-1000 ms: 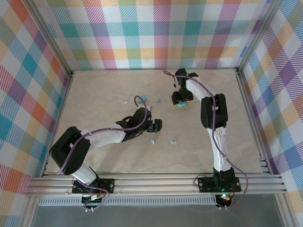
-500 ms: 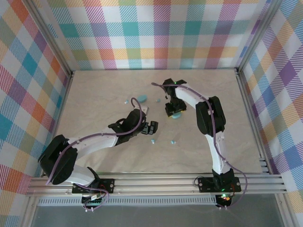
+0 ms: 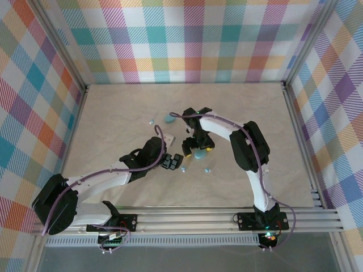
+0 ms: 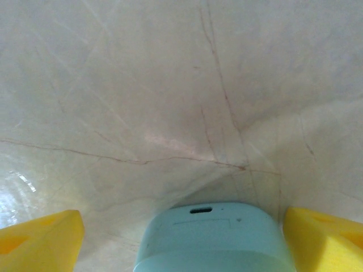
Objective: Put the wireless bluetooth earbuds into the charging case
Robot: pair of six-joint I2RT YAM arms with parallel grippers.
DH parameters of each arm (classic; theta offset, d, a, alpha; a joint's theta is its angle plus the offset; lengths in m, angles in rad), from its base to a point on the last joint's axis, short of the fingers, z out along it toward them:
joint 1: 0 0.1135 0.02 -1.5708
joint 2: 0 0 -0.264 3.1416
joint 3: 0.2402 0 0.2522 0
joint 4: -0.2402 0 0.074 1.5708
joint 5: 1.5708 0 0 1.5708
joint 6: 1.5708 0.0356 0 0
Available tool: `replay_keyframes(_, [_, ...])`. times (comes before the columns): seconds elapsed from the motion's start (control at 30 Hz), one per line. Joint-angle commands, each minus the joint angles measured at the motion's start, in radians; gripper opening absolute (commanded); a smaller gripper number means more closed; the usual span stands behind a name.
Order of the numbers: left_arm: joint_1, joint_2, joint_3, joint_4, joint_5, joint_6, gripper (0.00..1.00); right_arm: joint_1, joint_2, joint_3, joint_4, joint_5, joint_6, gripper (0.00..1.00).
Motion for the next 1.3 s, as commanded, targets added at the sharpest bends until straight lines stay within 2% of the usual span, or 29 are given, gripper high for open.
replay_keyframes(0.0, [-0.005,0.007,0.045,-0.105,0.033,0.129,0.99,-0.013,-0.095,-0.011,-0.007,-0.029,0.011,0.93])
replay_keyframes(0.17, [-0.004,0.012,0.063,-0.084,0.242,0.244,0.97,-0.091,-0.233,-0.126,0.072,-0.055,0.024,0.92])
replay_keyframes(0.27, [-0.005,0.083,0.115,-0.061,0.265,0.253,0.96,-0.174,-0.342,-0.270,0.167,-0.136,0.046,0.90])
replay_keyframes(0.43, [-0.018,0.297,0.302,-0.155,0.286,0.242,0.90,-0.330,-0.508,-0.537,0.360,-0.315,0.101,0.82])
replay_keyframes(0.57, [-0.024,0.415,0.354,-0.115,0.307,0.227,0.86,-0.413,-0.577,-0.654,0.436,-0.423,0.126,0.79])
replay_keyframes(0.73, [-0.029,0.504,0.387,-0.061,0.319,0.227,0.81,-0.438,-0.588,-0.682,0.443,-0.450,0.109,0.77])
replay_keyframes(1.1, [-0.066,0.686,0.533,-0.150,0.295,0.285,0.76,-0.442,-0.551,-0.682,0.487,-0.499,0.138,0.78])
replay_keyframes(1.27, [-0.073,0.736,0.574,-0.188,0.265,0.317,0.62,-0.443,-0.542,-0.674,0.478,-0.490,0.132,0.78])
